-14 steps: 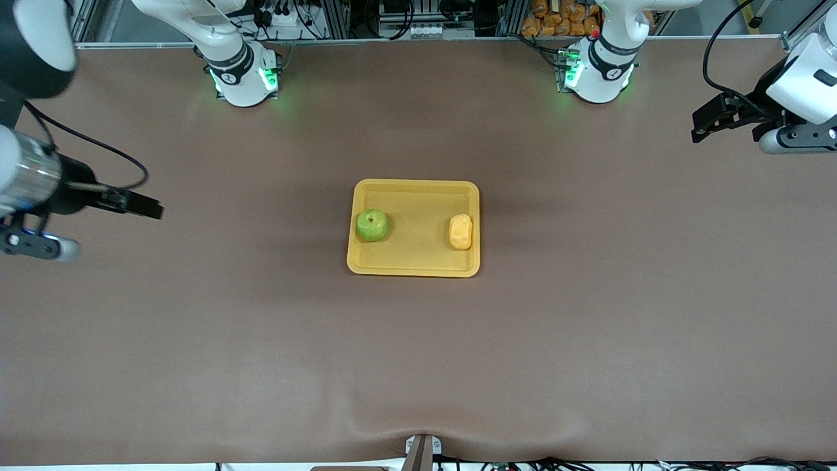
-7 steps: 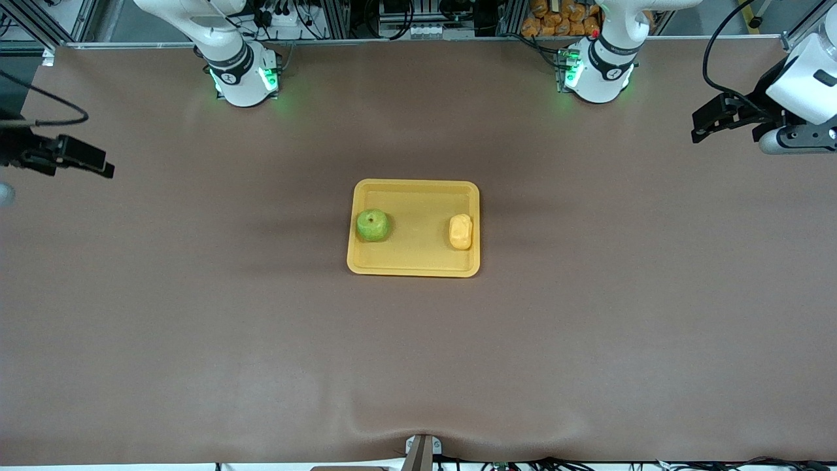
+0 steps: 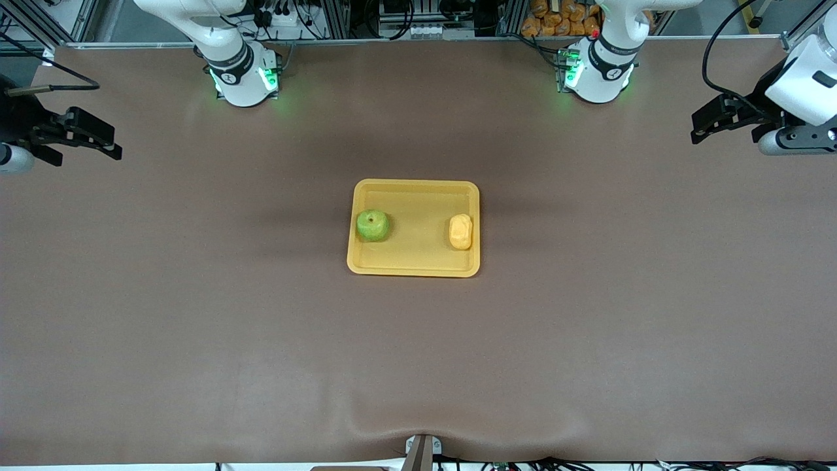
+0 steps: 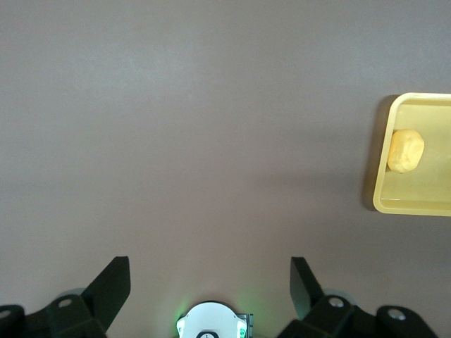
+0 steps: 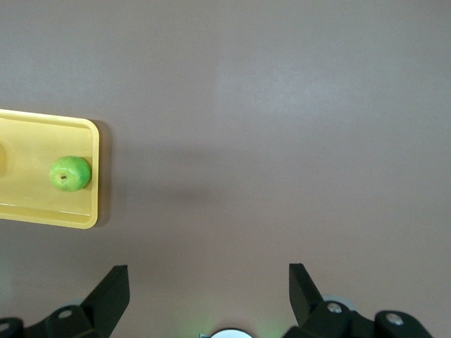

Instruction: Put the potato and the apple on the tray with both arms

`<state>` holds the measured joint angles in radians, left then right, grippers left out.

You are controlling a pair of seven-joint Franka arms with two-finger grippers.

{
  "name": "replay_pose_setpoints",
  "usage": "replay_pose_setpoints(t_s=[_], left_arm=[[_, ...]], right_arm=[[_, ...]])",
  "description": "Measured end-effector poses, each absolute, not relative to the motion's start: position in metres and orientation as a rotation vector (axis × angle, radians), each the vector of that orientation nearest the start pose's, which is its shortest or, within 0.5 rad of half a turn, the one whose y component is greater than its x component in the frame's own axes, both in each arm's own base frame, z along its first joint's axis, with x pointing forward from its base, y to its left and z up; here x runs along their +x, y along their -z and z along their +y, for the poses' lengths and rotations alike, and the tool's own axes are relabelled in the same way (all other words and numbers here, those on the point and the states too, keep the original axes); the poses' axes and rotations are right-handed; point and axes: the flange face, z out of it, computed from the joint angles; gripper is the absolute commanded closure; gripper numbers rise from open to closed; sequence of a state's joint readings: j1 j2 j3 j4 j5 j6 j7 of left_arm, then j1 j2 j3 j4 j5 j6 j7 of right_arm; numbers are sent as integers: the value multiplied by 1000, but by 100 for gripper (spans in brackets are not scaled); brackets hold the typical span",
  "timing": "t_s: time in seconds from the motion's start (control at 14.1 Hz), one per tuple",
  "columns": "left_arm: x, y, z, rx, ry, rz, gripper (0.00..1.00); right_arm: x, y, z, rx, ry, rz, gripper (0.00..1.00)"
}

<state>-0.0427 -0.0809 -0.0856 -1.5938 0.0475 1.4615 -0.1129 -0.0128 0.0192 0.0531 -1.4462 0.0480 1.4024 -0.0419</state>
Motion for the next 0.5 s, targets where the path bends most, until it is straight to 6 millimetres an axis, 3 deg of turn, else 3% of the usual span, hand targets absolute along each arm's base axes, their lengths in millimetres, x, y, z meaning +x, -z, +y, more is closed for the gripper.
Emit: replay_pose_setpoints(t_s=[0.5], left_arm=[[515, -648, -63, -3082, -58, 17, 0]], right_arm=[[534, -652, 28, -3091, -62, -158, 0]])
